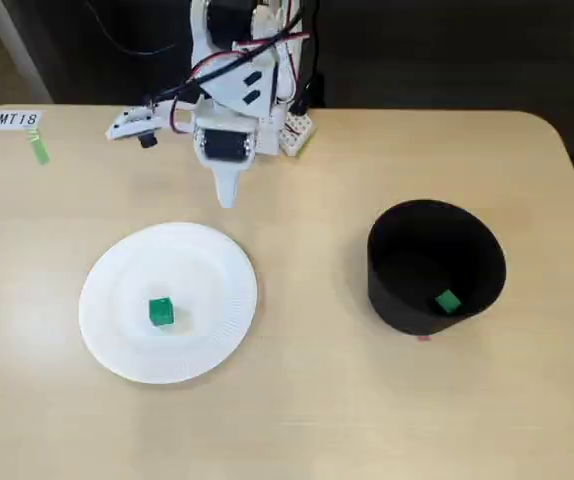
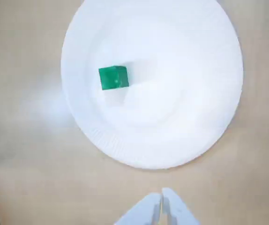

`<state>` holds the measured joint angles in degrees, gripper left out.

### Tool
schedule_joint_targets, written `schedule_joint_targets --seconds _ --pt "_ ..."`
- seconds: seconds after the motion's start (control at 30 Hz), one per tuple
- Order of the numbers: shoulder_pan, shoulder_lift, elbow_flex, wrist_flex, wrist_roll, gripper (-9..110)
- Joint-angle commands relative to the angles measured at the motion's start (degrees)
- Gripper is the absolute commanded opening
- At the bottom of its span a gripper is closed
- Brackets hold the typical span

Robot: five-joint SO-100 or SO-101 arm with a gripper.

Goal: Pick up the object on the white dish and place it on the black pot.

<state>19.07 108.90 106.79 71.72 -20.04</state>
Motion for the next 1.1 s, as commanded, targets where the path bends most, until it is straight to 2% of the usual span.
schedule_joint_targets --seconds 0.0,0.33,0.9,1.07 --pt "1.93 -3.69 -5.71 -0.26 -4.66 0" --pt "4.31 -18.28 -16.35 -0.53 -12.92 0" --pt "7.29 -27.69 -17.4 -14.77 -8.53 0" --pt "7.65 -30.23 -18.63 -13.8 -9.49 12"
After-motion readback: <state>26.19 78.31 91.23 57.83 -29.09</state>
